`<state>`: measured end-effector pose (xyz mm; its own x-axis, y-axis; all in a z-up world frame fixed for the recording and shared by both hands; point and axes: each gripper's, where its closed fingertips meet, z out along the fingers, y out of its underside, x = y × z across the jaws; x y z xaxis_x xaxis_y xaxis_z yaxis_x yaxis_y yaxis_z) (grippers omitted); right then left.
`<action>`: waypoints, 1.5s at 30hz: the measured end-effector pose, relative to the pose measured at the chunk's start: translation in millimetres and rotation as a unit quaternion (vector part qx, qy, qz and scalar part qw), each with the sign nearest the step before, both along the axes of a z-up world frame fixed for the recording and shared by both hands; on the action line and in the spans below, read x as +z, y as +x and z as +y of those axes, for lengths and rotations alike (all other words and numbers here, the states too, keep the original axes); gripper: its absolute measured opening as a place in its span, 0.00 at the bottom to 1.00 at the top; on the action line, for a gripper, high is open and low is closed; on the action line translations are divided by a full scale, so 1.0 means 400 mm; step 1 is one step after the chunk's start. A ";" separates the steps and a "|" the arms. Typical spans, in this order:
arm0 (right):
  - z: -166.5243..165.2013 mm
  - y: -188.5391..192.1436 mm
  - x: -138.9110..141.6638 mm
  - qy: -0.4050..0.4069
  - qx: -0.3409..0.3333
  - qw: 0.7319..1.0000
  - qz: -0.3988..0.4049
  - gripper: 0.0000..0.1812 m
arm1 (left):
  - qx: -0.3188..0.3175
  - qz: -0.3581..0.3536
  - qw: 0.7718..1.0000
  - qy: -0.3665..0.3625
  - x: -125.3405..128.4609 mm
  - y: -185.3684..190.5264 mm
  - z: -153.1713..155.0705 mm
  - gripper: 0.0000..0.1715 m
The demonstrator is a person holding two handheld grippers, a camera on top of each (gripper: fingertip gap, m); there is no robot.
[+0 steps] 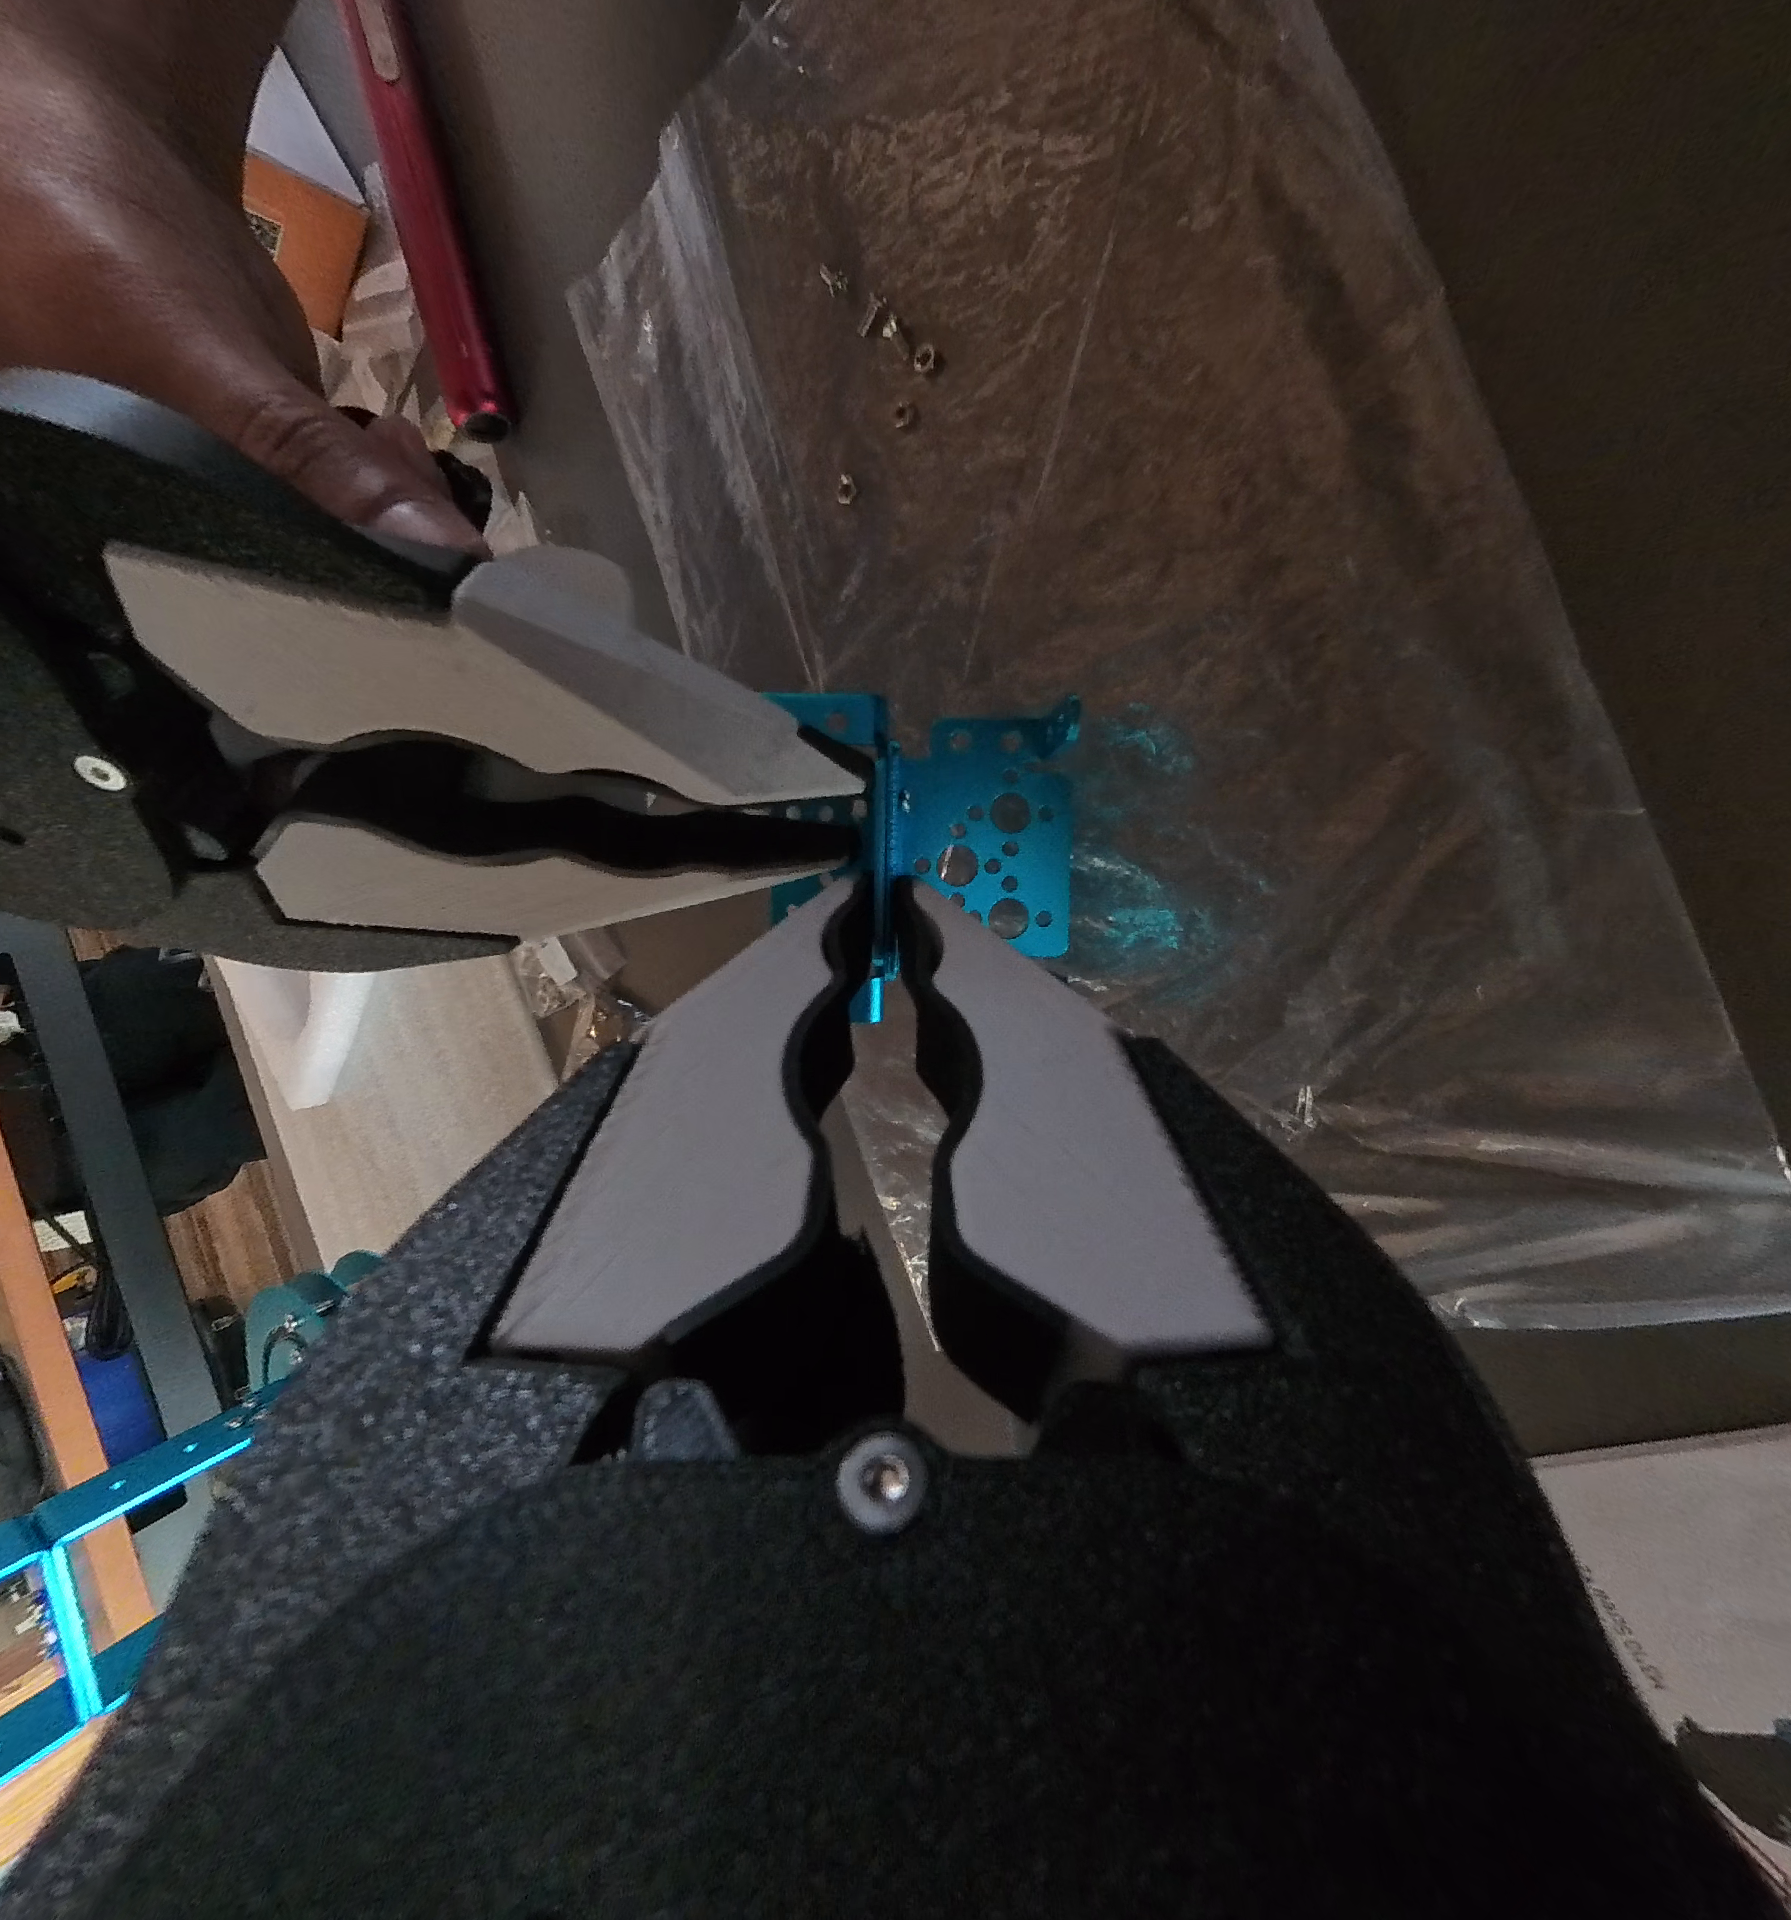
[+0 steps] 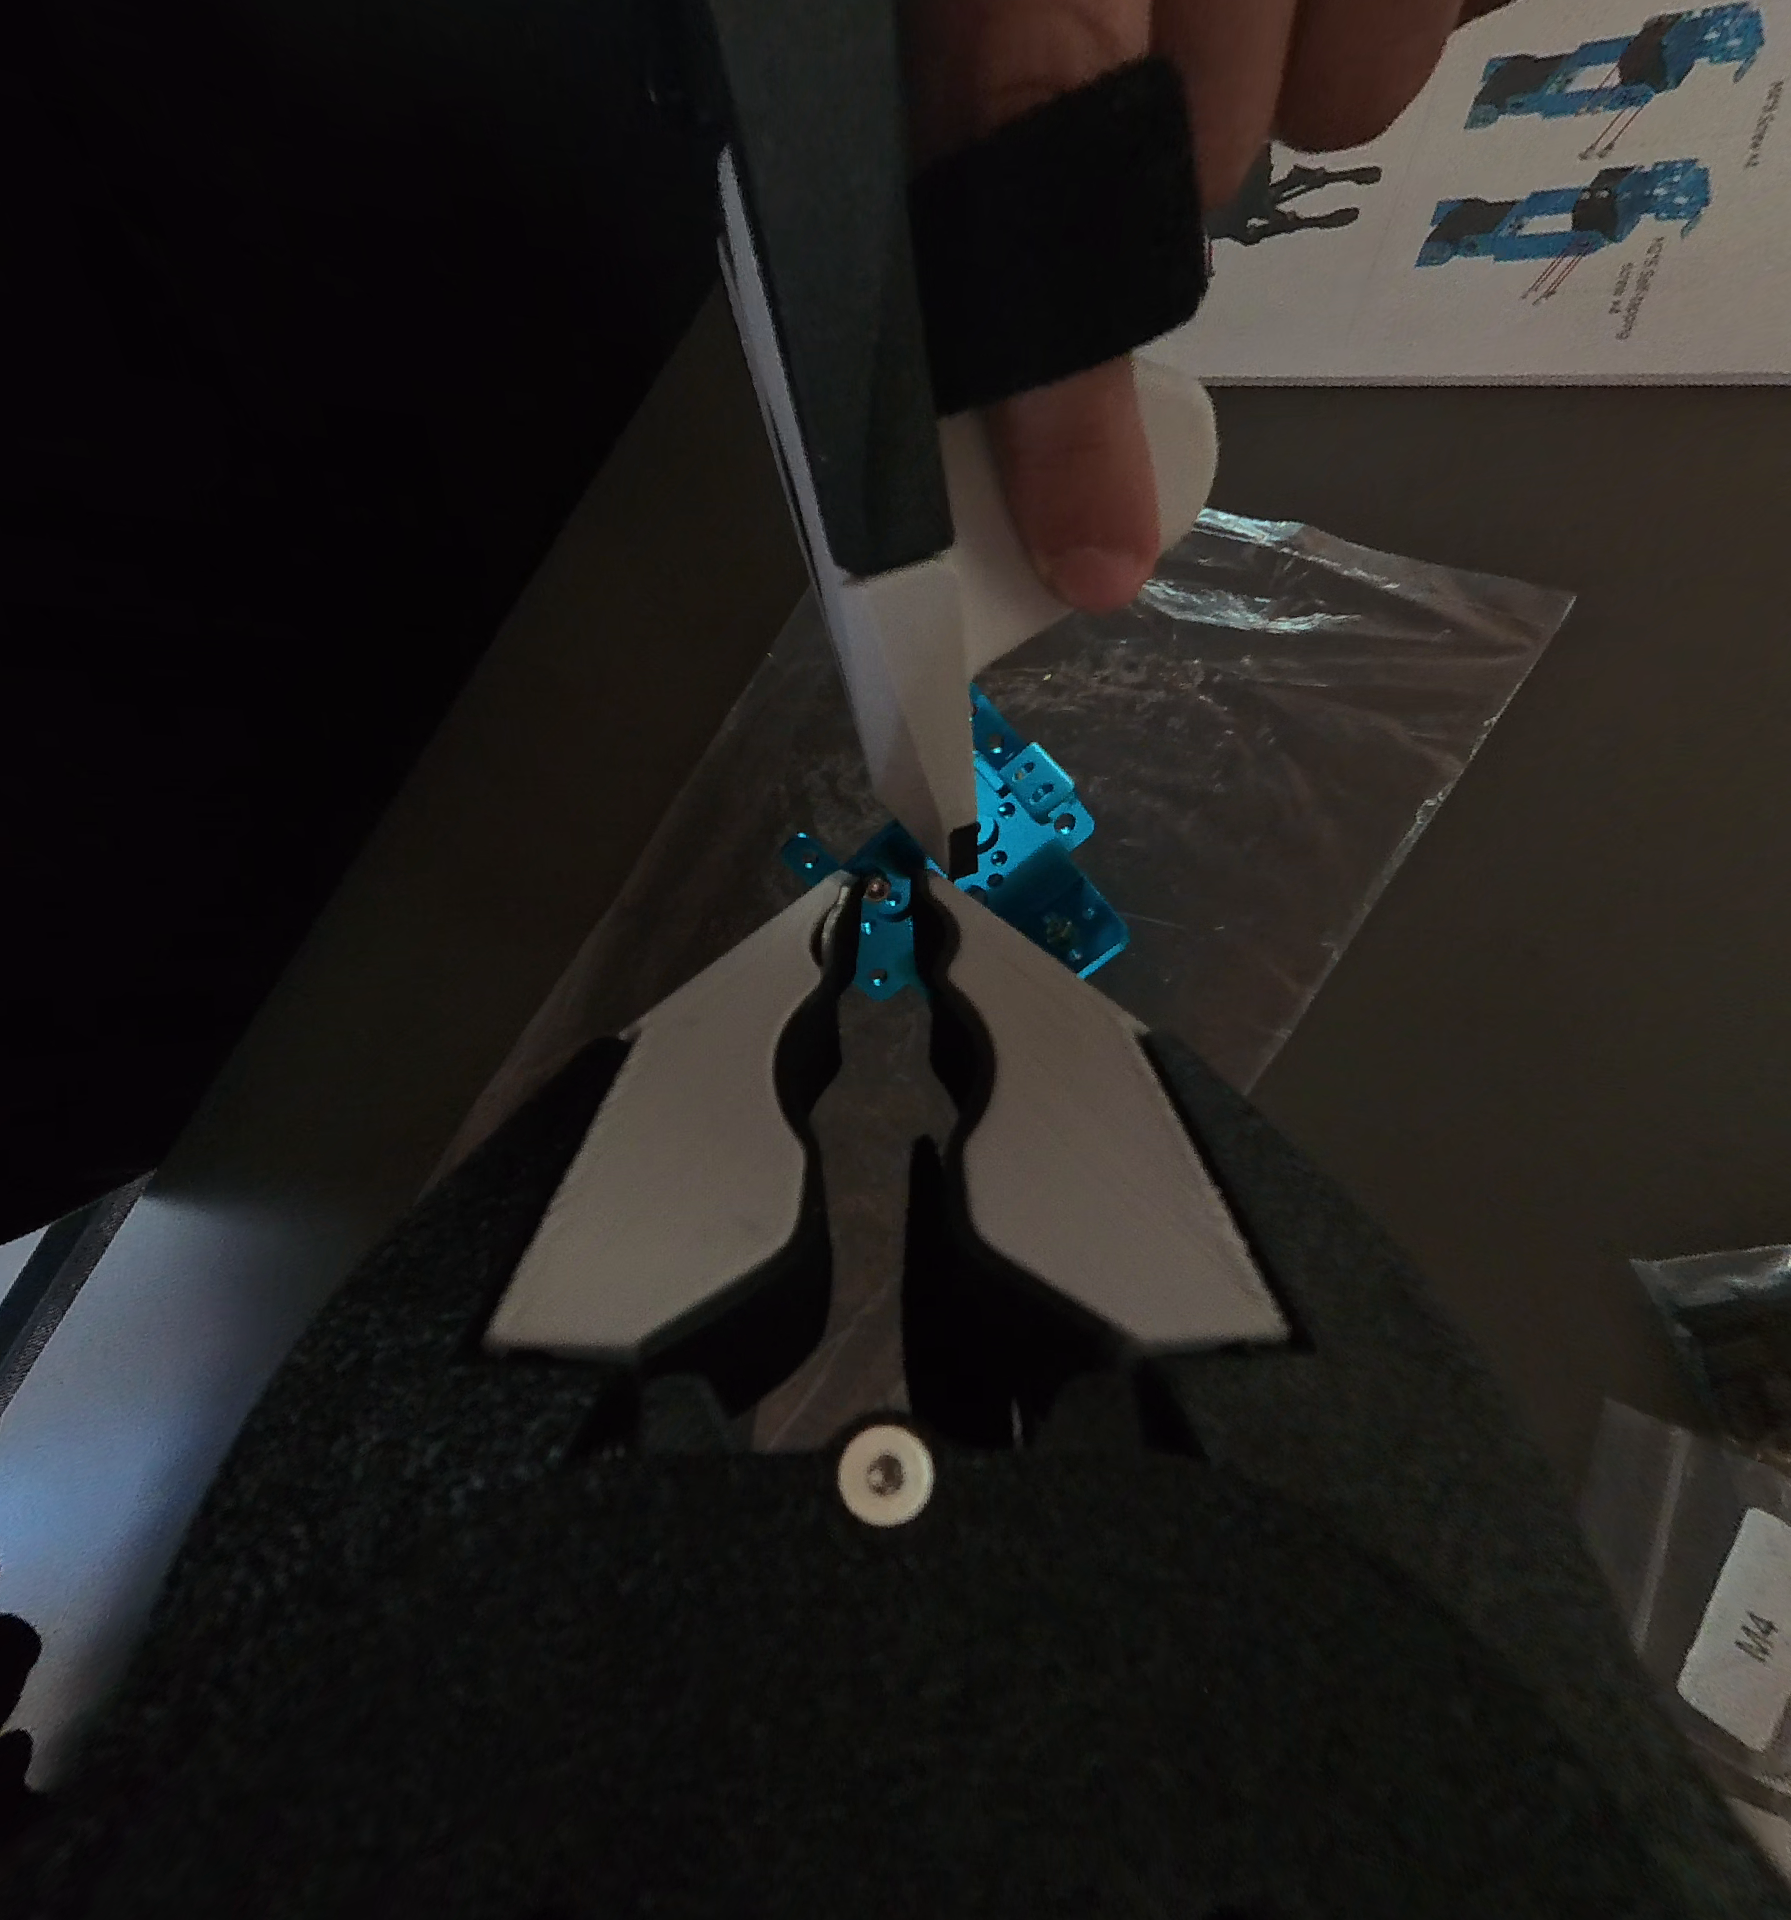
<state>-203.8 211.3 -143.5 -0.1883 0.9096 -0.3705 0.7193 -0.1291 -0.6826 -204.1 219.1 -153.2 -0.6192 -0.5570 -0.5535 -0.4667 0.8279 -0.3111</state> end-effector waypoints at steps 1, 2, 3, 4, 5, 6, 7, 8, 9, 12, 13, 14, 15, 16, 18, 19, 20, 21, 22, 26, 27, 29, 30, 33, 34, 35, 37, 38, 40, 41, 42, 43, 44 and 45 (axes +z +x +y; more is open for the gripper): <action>0.000 0.000 0.001 -0.001 0.000 1.000 0.001 0.05 | 0.000 0.000 1.000 0.000 0.000 0.000 0.000 0.02; -0.001 0.000 0.001 0.000 0.001 1.000 0.001 0.05 | 0.000 0.000 1.000 -0.001 0.001 0.000 0.000 0.02; -0.001 -0.001 0.001 0.000 0.000 1.000 0.001 0.05 | 0.000 -0.001 1.000 0.000 0.001 0.000 0.000 0.02; 0.000 -0.001 0.002 0.000 0.000 1.000 0.002 0.05 | 0.001 -0.001 1.000 0.000 0.001 -0.001 0.000 0.02; 0.000 -0.001 0.001 0.000 0.000 1.000 0.002 0.05 | 0.001 -0.001 1.000 -0.001 0.001 -0.001 0.001 0.02; 0.000 -0.001 0.002 0.000 -0.001 1.000 0.002 0.05 | 0.001 -0.001 1.000 -0.001 0.001 -0.001 0.001 0.02; 0.000 -0.001 0.003 0.000 -0.001 1.000 0.003 0.04 | 0.002 -0.002 1.000 -0.002 0.001 -0.001 0.001 0.02; 0.000 -0.001 0.005 -0.001 0.000 1.000 0.004 0.04 | 0.002 -0.002 1.000 -0.001 0.001 0.000 0.002 0.02; 0.000 -0.001 0.007 -0.001 -0.001 1.000 0.007 0.04 | 0.003 -0.003 1.000 -0.001 0.002 0.000 0.003 0.02; -0.001 0.000 0.014 -0.001 -0.001 1.000 0.011 0.06 | 0.005 -0.003 1.000 -0.003 0.003 -0.001 0.005 0.02; -0.001 0.000 0.015 0.001 -0.001 1.000 0.013 0.07 | 0.005 -0.003 1.000 -0.004 0.002 -0.002 0.006 0.02; 0.002 0.001 0.017 0.006 -0.003 1.000 0.014 0.08 | 0.006 -0.003 1.000 -0.004 0.002 -0.002 0.006 0.02; 0.004 0.003 0.021 0.013 -0.005 1.000 0.016 0.09 | 0.007 -0.002 1.000 -0.006 0.002 -0.003 0.007 0.02; 0.007 0.005 0.028 0.021 -0.008 1.000 0.020 0.10 | 0.009 -0.002 1.000 -0.012 0.002 -0.004 0.008 0.02; 0.026 0.006 0.044 0.057 -0.031 0.997 0.033 0.15 | 0.021 0.000 0.999 -0.029 0.003 -0.007 0.013 0.02; 0.038 0.008 0.046 0.082 -0.047 0.995 0.034 0.18 | 0.030 0.002 0.999 -0.040 0.002 -0.008 0.017 0.02; 0.047 0.012 0.047 0.108 -0.062 0.992 0.033 0.21 | 0.038 0.003 0.998 -0.052 0.003 -0.010 0.022 0.02; 0.051 0.013 0.048 0.134 -0.075 0.987 0.034 0.24 | 0.046 0.006 0.997 -0.064 0.002 -0.013 0.025 0.02; 0.056 0.013 0.049 0.164 -0.092 0.981 0.037 0.24 | 0.054 0.009 0.996 -0.074 0.001 -0.015 0.030 0.02; 0.064 0.011 0.051 0.253 -0.168 0.951 0.055 0.26 | 0.084 0.018 0.991 -0.101 -0.002 -0.018 0.049 0.02; 0.060 0.010 0.052 0.260 -0.182 0.946 0.062 0.25 | 0.091 0.019 0.990 -0.107 -0.003 -0.017 0.053 0.02; 0.062 0.014 0.041 0.270 -0.214 0.937 0.059 0.27 | 0.101 0.021 0.988 -0.118 -0.005 -0.015 0.057 0.02; 0.072 0.021 0.032 0.283 -0.230 0.930 0.049 0.29 | 0.103 0.021 0.987 -0.119 -0.005 -0.014 0.058 0.02; 0.082 0.020 0.039 0.294 -0.255 0.919 0.067 0.24 | 0.107 0.019 0.986 -0.124 -0.005 -0.010 0.057 0.02; 0.080 0.015 0.048 0.294 -0.255 0.918 0.076 0.22 | 0.108 0.018 0.986 -0.123 -0.005 -0.009 0.057 0.02; 0.077 0.011 0.053 0.291 -0.253 0.919 0.079 0.20 | 0.109 0.018 0.986 -0.123 -0.005 -0.008 0.057 0.02; 0.075 0.009 0.047 0.289 -0.249 0.922 0.064 0.20 | 0.113 0.018 0.986 -0.125 -0.005 -0.007 0.057 0.02; 0.073 0.008 0.042 0.292 -0.247 0.922 0.058 0.19 | 0.115 0.017 0.985 -0.126 -0.005 -0.007 0.057 0.02; 0.071 0.006 0.030 0.299 -0.243 0.922 0.045 0.18 | 0.119 0.017 0.984 -0.129 -0.005 -0.007 0.059 0.02; 0.072 0.005 0.024 0.304 -0.243 0.920 0.038 0.17 | 0.122 0.017 0.984 -0.131 -0.005 -0.007 0.061 0.02; 0.074 0.005 0.021 0.311 -0.243 0.918 0.034 0.16 | 0.123 0.017 0.983 -0.132 -0.005 -0.006 0.061 0.02; 0.073 0.003 0.017 0.313 -0.240 0.918 0.030 0.15 | 0.124 0.017 0.983 -0.134 -0.004 -0.005 0.062 0.02; 0.074 0.002 0.013 0.314 -0.241 0.918 0.024 0.15 | 0.124 0.016 0.983 -0.135 -0.004 -0.004 0.061 0.02; 0.077 0.001 0.011 0.318 -0.242 0.917 0.020 0.15 | 0.125 0.016 0.983 -0.135 -0.003 -0.002 0.062 0.02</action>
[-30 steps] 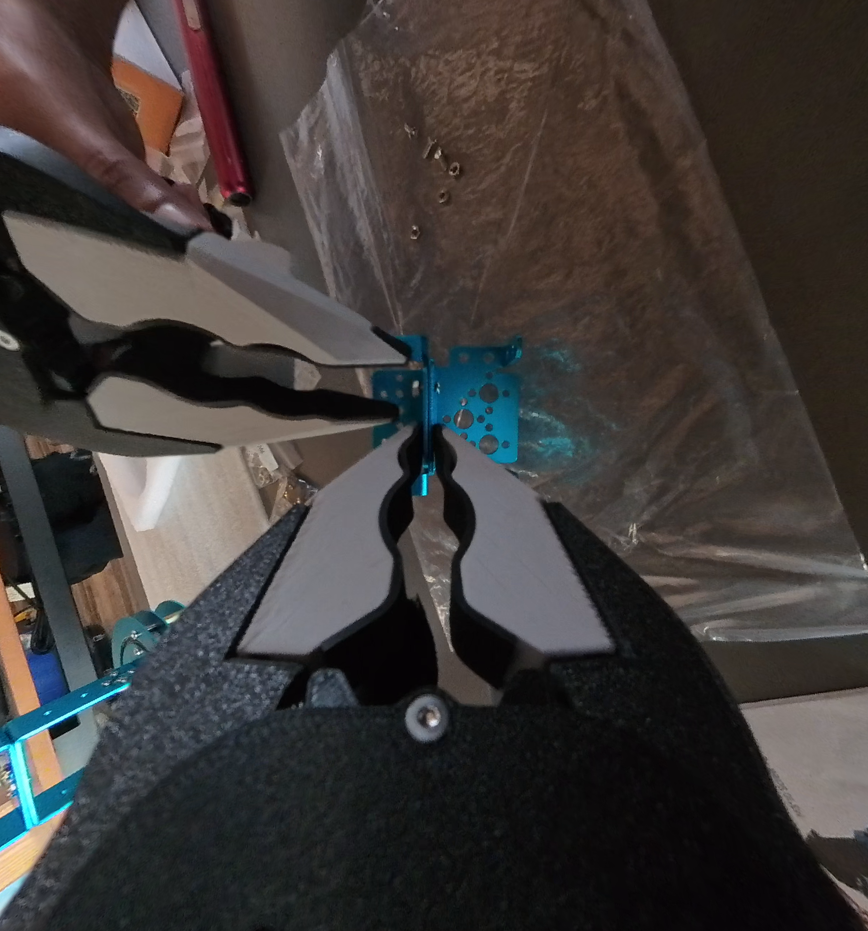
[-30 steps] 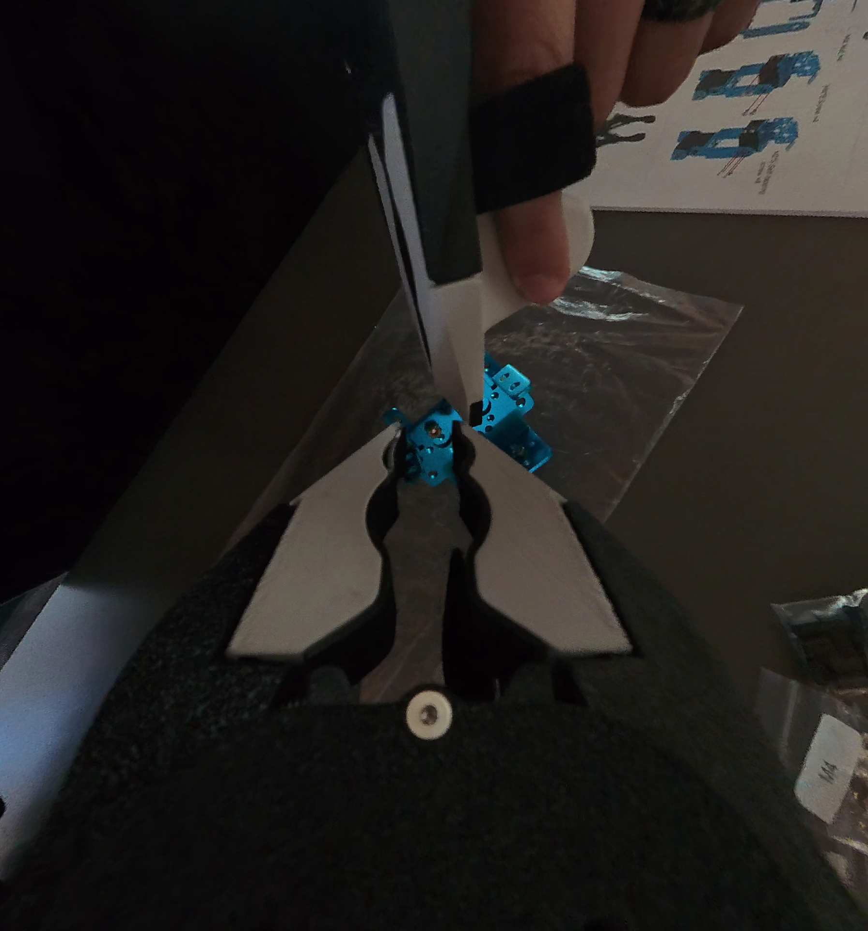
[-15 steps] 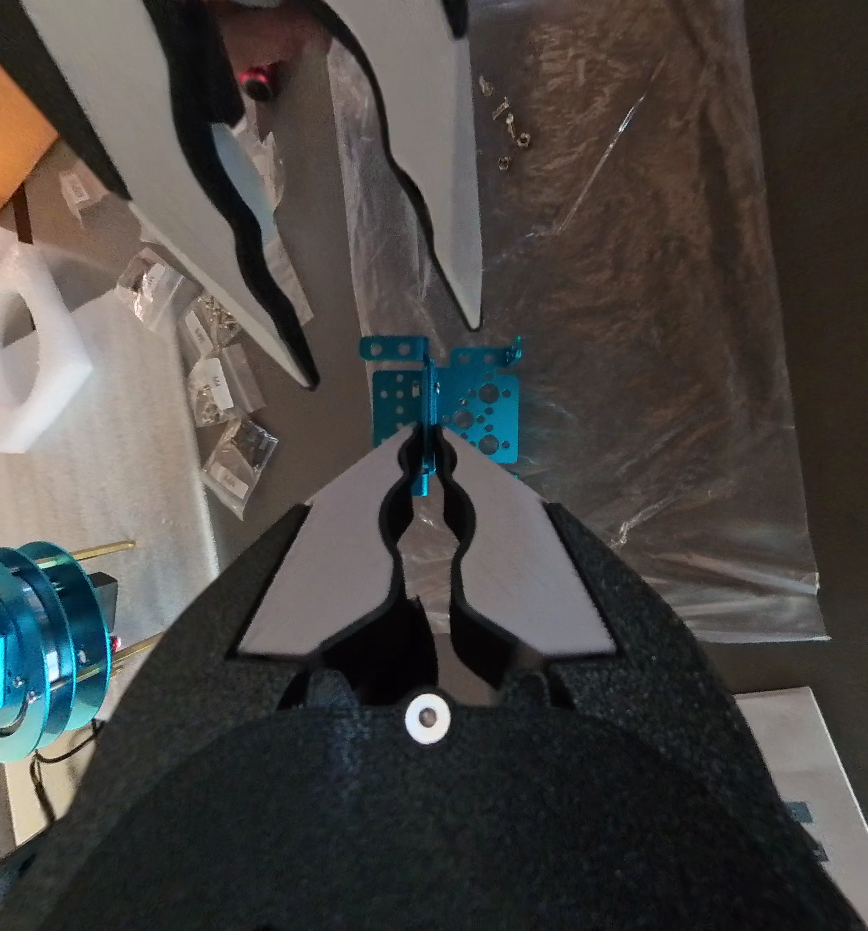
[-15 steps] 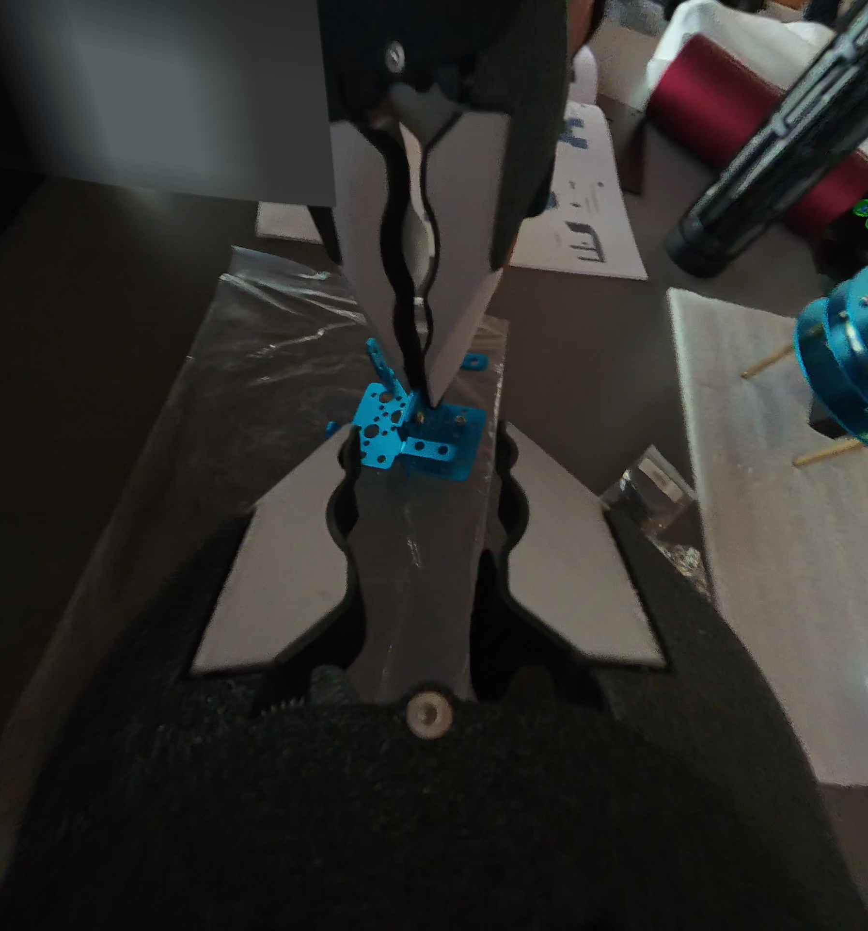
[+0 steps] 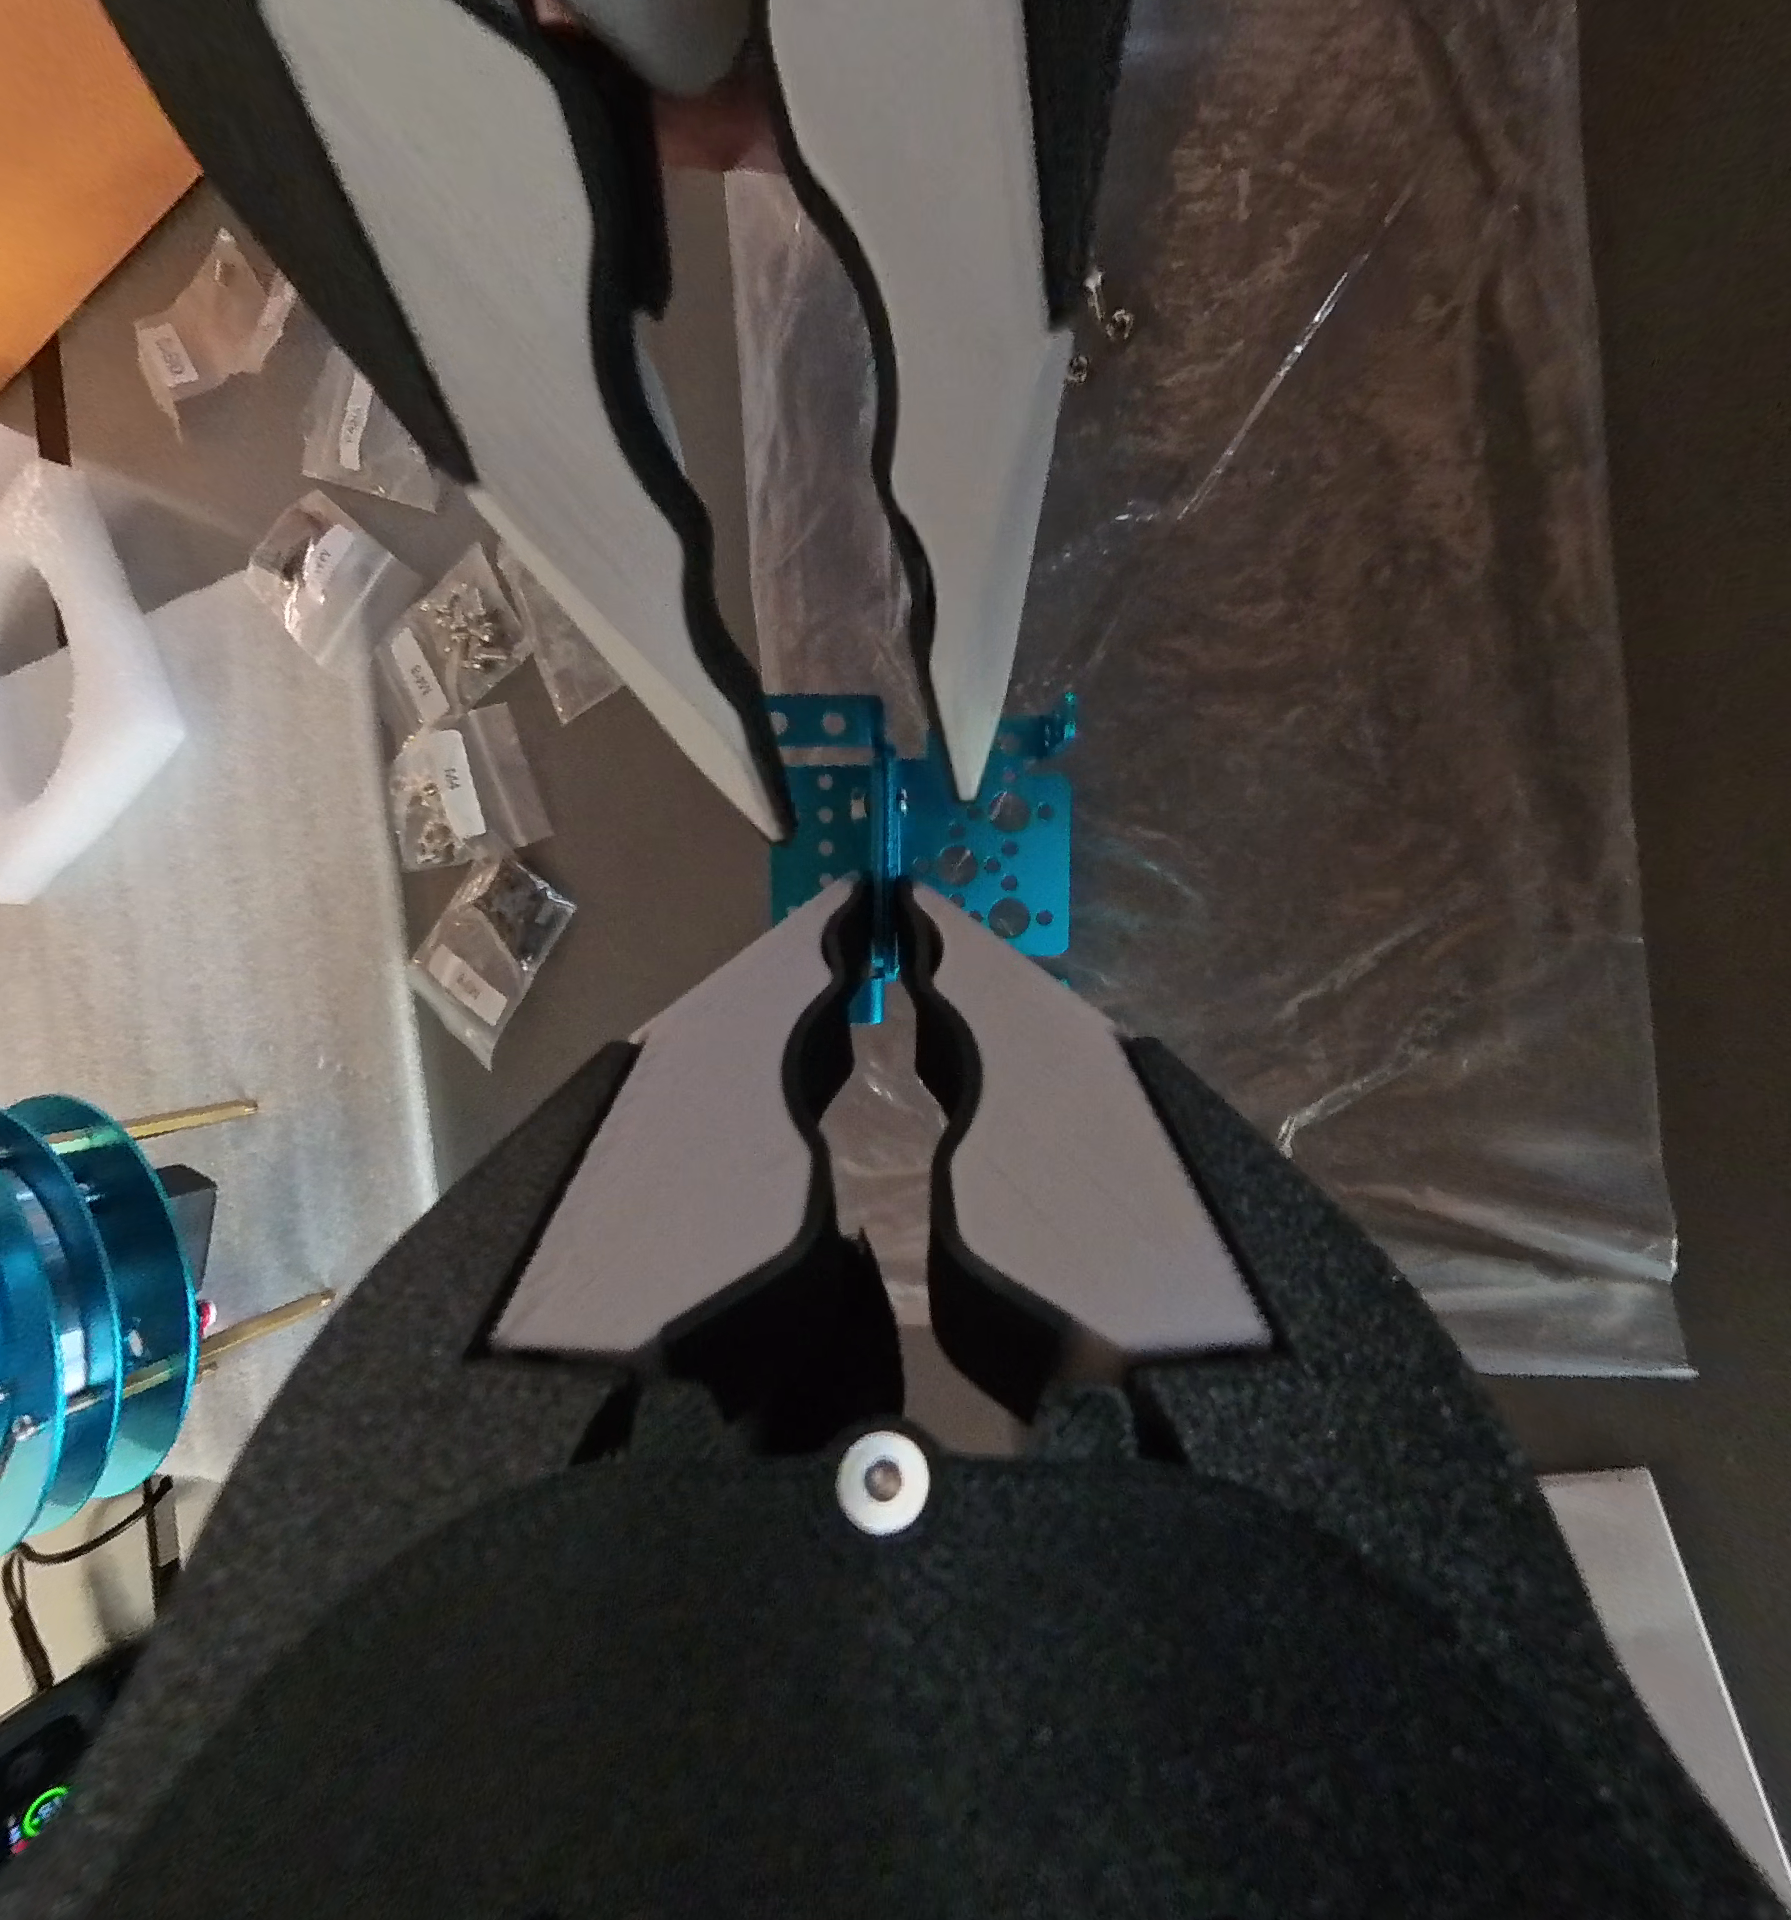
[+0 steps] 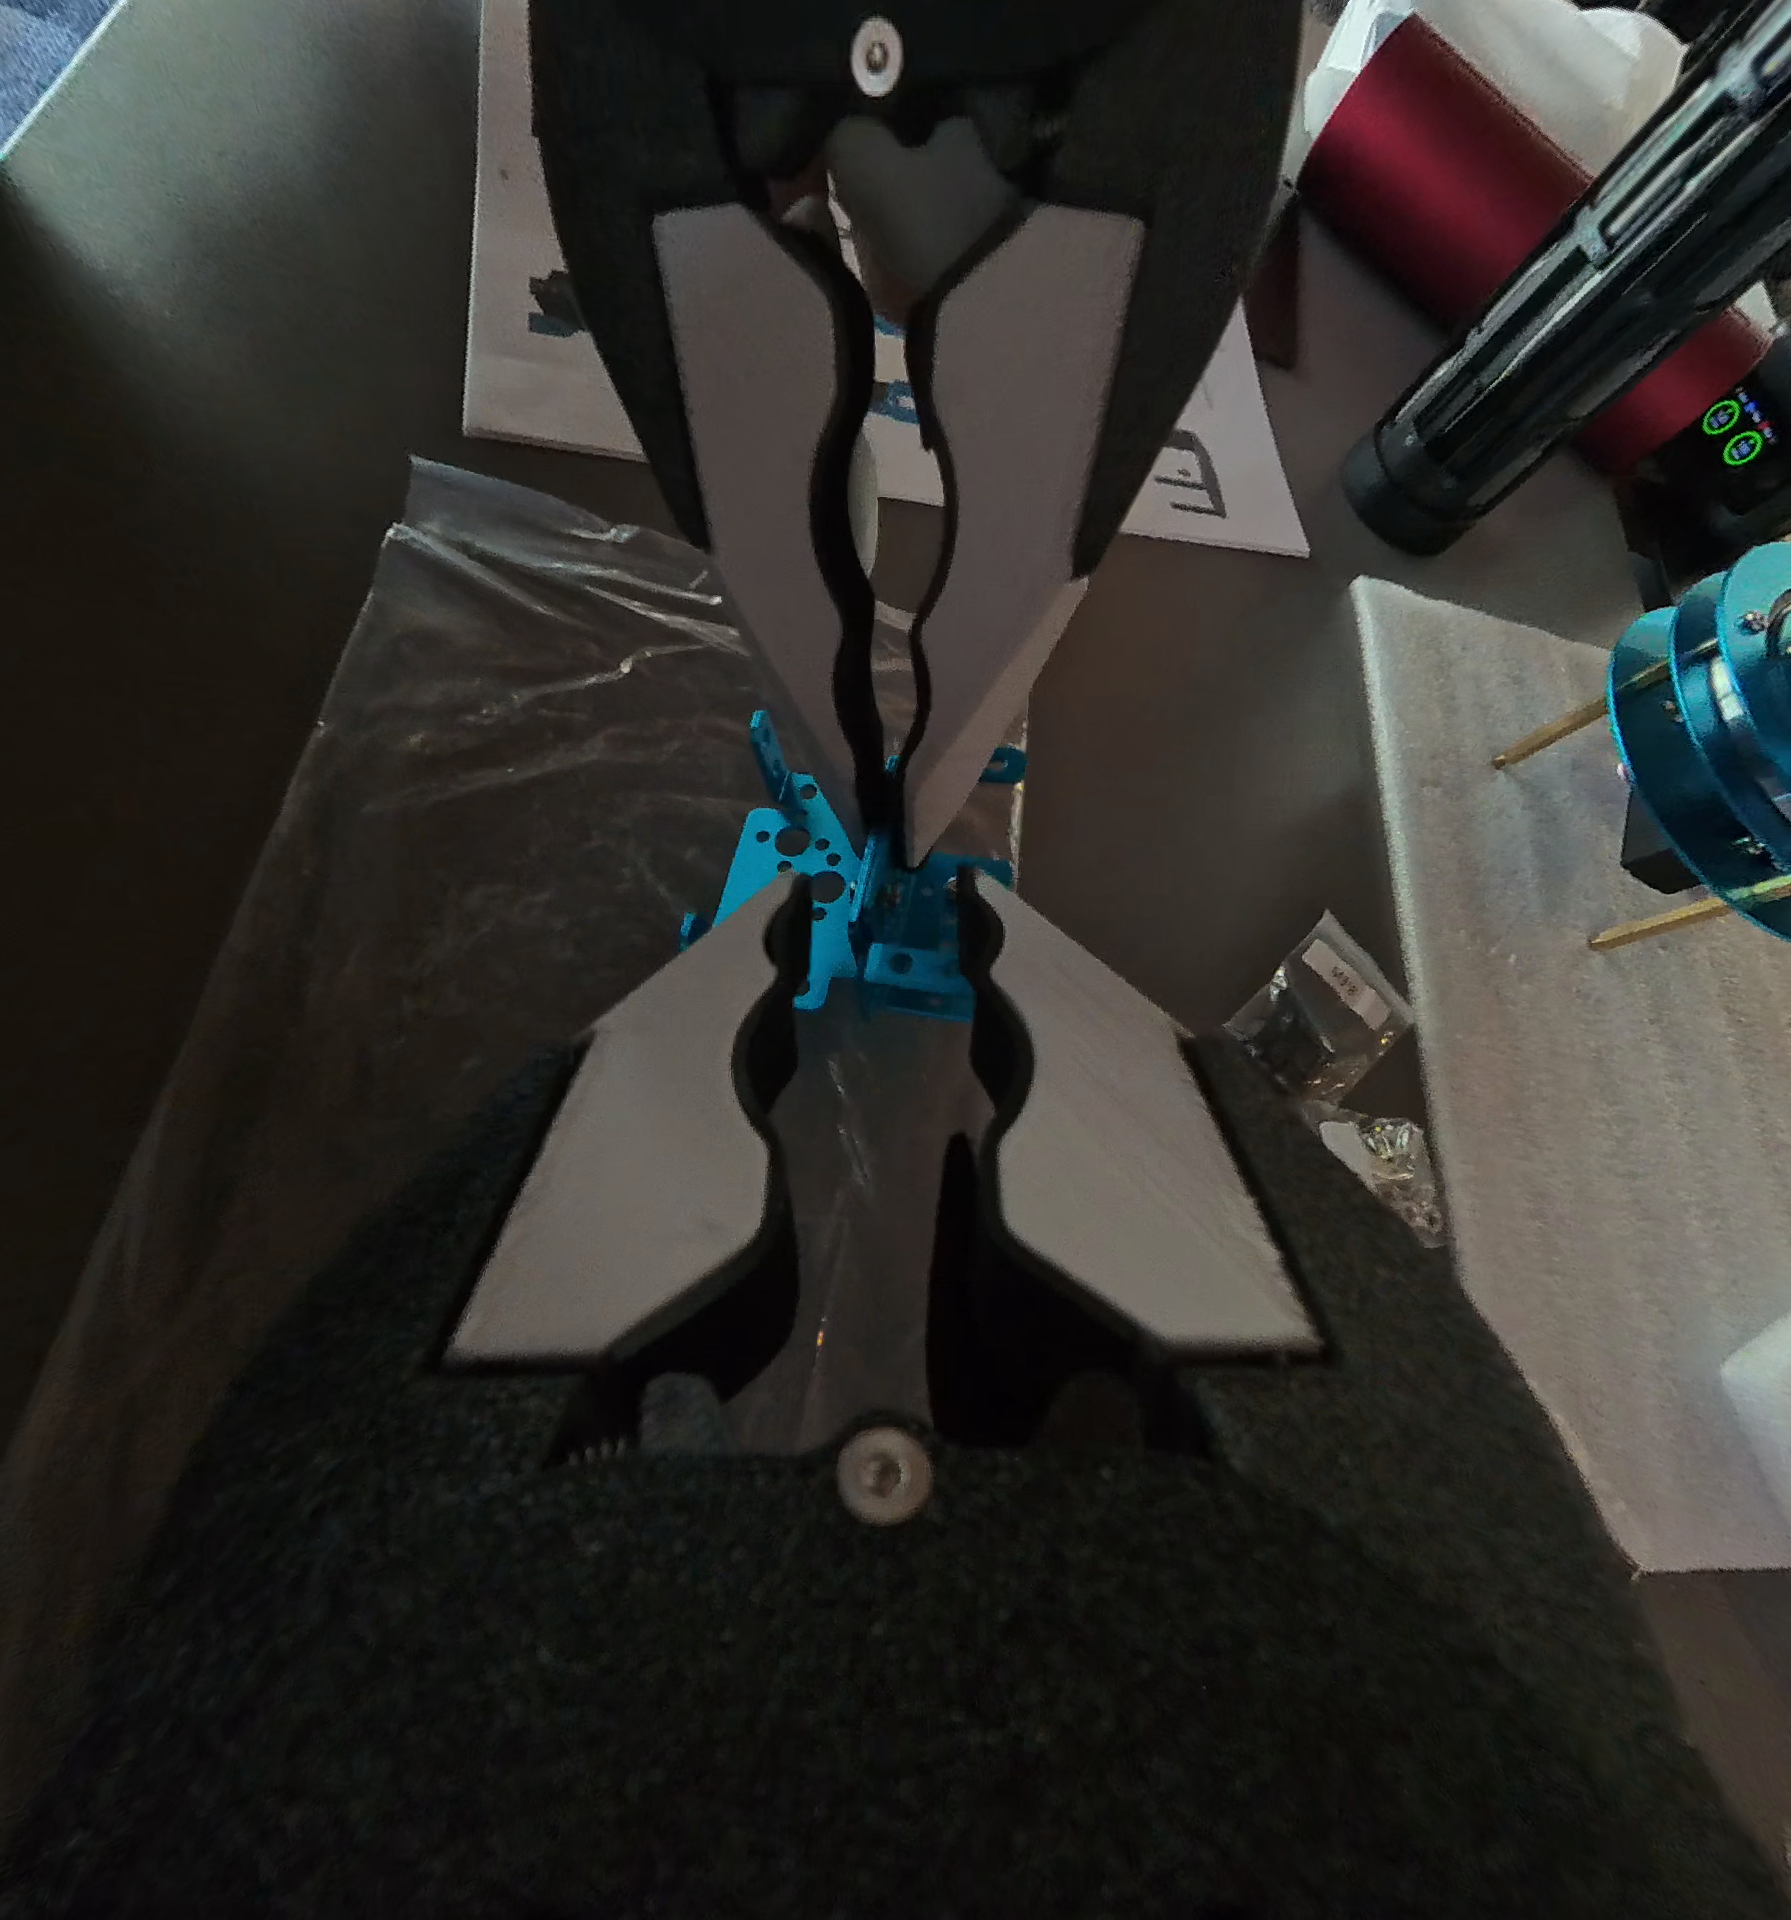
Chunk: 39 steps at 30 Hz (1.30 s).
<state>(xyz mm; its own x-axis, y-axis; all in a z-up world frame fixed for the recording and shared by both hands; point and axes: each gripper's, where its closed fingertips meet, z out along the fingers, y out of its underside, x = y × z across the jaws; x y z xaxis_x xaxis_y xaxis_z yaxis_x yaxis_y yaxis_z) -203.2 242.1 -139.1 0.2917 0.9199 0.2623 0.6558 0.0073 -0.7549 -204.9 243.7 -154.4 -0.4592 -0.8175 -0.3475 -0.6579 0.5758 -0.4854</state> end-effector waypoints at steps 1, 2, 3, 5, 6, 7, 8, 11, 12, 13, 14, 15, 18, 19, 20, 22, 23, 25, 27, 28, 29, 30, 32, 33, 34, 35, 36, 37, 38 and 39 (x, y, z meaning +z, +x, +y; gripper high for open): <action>-0.002 -0.002 -0.002 0.000 0.002 1.000 -0.002 0.14 | 0.000 -0.001 1.000 0.000 0.001 0.002 0.000 0.02; -0.001 -0.002 -0.003 0.000 0.001 1.000 -0.005 0.13 | -0.001 -0.001 1.000 -0.001 0.001 0.003 -0.002 0.02; 0.000 0.000 -0.006 0.000 0.001 1.000 -0.009 0.12 | -0.001 -0.002 1.000 -0.002 0.002 0.005 -0.003 0.02; 0.000 0.002 -0.014 0.001 0.003 1.000 -0.016 0.09 | -0.001 -0.004 1.000 -0.004 0.004 0.008 -0.004 0.02; -0.001 0.004 -0.017 0.003 0.005 1.000 -0.020 0.06 | -0.001 -0.006 1.000 -0.007 0.006 0.009 -0.006 0.02; -0.001 0.004 -0.018 0.004 0.007 1.000 -0.020 0.05 | 0.000 -0.006 1.000 -0.008 0.007 0.009 -0.006 0.02; 0.000 0.005 -0.019 0.005 0.005 1.000 -0.021 0.05 | 0.001 -0.006 1.000 -0.006 0.007 0.010 -0.005 0.02; 0.000 0.004 -0.013 0.011 0.008 1.000 -0.018 0.04 | 0.005 -0.008 1.000 -0.005 0.011 0.010 -0.005 0.02; 0.001 0.004 -0.012 0.016 0.007 1.000 -0.019 0.04 | 0.007 -0.007 1.000 -0.006 0.011 0.010 -0.005 0.02; 0.001 0.004 -0.011 0.020 0.009 1.000 -0.021 0.05 | 0.009 -0.007 1.000 -0.009 0.012 0.009 -0.005 0.02; 0.003 0.004 -0.011 0.029 0.008 0.999 -0.025 0.04 | 0.014 -0.007 1.000 -0.010 0.012 0.010 -0.004 0.02; 0.004 0.006 -0.012 0.036 0.008 0.999 -0.032 0.04 | 0.018 -0.007 1.000 -0.013 0.011 0.011 -0.004 0.02; 0.005 0.008 -0.014 0.044 0.007 0.998 -0.041 0.04 | 0.031 -0.008 0.999 -0.026 0.011 0.013 -0.004 0.02; 0.008 0.010 -0.012 0.046 0.005 0.998 -0.040 0.04 | 0.035 -0.013 0.999 -0.029 0.012 0.015 -0.002 0.02; 0.009 0.011 -0.011 0.044 0.005 0.998 -0.036 0.04 | 0.037 -0.020 0.999 -0.033 0.014 0.016 -0.002 0.02; 0.010 0.015 -0.004 0.035 0.005 0.999 -0.023 0.04 | 0.043 -0.038 0.998 -0.041 0.021 0.020 -0.001 0.02; 0.010 0.017 -0.003 0.029 0.007 0.999 -0.019 0.04 | 0.045 -0.045 0.997 -0.049 0.024 0.020 -0.004 0.02; 0.005 0.017 -0.004 0.012 0.013 1.000 -0.006 0.04 | 0.046 -0.061 0.995 -0.064 0.033 0.017 -0.009 0.02; -0.005 0.011 -0.005 -0.008 0.025 1.000 0.008 0.04 | 0.043 -0.069 0.994 -0.075 0.036 0.010 -0.019 0.02; -0.009 0.008 -0.006 -0.014 0.028 0.999 0.013 0.04 | 0.045 -0.071 0.994 -0.075 0.033 0.008 -0.022 0.02; -0.011 0.006 -0.010 -0.014 0.031 0.999 0.011 0.04 | 0.046 -0.071 0.994 -0.073 0.029 0.006 -0.024 0.02; -0.015 0.004 -0.018 -0.017 0.036 0.999 0.004 0.04 | 0.045 -0.067 0.994 -0.074 0.022 0.003 -0.029 0.02; -0.026 -0.002 -0.034 -0.024 0.043 0.999 -0.014 0.04 | 0.045 -0.059 0.994 -0.082 0.006 -0.003 -0.040 0.02; -0.034 -0.005 -0.041 -0.029 0.047 0.998 -0.024 0.04 | 0.044 -0.054 0.994 -0.090 -0.001 -0.007 -0.048 0.02; -0.043 -0.007 -0.049 -0.036 0.053 0.997 -0.037 0.04 | 0.044 -0.051 0.993 -0.098 -0.007 -0.009 -0.058 0.02; -0.054 -0.008 -0.054 -0.047 0.059 0.996 -0.049 0.04 | 0.044 -0.049 0.992 -0.106 -0.012 -0.012 -0.068 0.02; -0.067 -0.010 -0.060 -0.064 0.067 0.994 -0.060 0.04 | 0.043 -0.046 0.991 -0.115 -0.018 -0.014 -0.080 0.02; -0.078 -0.012 -0.064 -0.080 0.070 0.992 -0.070 0.04 | 0.045 -0.045 0.991 -0.120 -0.022 -0.015 -0.089 0.02; -0.083 -0.012 -0.069 -0.085 0.069 0.991 -0.078 0.04 | 0.050 -0.045 0.990 -0.121 -0.027 -0.016 -0.093 0.02; -0.088 -0.013 -0.073 -0.085 0.071 0.990 -0.086 0.04 | 0.053 -0.044 0.990 -0.125 -0.032 -0.017 -0.098 0.02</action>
